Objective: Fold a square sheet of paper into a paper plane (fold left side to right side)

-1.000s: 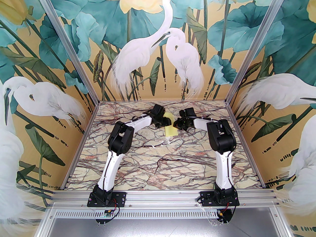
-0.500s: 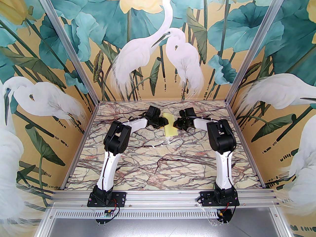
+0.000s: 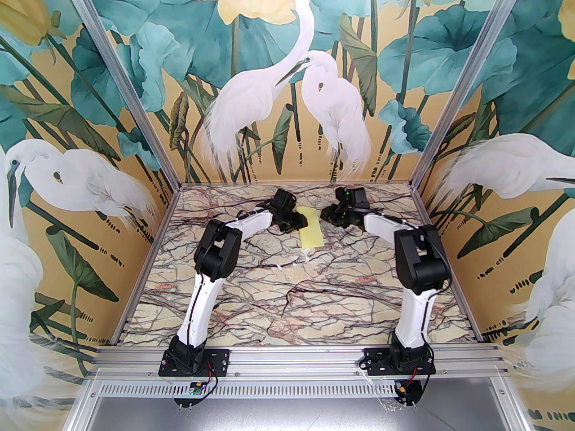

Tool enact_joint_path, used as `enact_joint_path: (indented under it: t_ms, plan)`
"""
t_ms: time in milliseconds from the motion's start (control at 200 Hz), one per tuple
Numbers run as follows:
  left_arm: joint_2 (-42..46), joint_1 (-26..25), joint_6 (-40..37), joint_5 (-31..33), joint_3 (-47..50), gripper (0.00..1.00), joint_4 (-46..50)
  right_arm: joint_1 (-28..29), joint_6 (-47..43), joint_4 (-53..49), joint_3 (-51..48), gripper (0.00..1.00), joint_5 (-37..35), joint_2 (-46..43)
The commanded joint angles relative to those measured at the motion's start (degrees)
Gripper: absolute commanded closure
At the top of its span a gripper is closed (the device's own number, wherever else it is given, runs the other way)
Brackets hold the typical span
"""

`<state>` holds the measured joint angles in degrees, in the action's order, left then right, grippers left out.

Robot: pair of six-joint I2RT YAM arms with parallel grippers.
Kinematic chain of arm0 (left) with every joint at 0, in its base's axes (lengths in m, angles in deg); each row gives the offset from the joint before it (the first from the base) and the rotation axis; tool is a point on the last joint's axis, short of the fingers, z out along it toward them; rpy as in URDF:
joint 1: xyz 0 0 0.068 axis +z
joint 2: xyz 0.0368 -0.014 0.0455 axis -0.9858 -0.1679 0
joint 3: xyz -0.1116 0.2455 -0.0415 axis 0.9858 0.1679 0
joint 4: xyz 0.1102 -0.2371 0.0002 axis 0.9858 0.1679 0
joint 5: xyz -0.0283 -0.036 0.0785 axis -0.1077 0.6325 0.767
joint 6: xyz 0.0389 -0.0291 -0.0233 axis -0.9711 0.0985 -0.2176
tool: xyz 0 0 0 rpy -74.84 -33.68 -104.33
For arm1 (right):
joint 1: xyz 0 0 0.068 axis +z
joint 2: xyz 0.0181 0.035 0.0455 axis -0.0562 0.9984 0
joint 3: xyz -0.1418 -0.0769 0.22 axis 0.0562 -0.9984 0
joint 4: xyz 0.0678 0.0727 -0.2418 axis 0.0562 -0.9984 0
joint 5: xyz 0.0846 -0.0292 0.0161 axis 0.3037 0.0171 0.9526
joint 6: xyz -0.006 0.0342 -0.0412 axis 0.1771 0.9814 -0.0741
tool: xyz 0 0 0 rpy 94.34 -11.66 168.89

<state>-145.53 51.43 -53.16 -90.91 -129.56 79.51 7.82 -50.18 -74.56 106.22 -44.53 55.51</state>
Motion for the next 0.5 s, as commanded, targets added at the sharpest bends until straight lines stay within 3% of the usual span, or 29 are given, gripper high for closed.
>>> enact_joint_path:
  t_ms: [0, 495]
  plan:
    - [-4.1, -1.2, -2.8, 2.2, -0.9, 0.57, 3.3, -0.8, 1.3, 1.7, -1.9, 0.81, -1.5, -0.3]
    - [-7.2, -1.6, -1.9, 4.6, -6.4, 0.57, 8.2, -0.7, 1.5, 2.1, -1.9, 0.82, -0.8, 0.8]
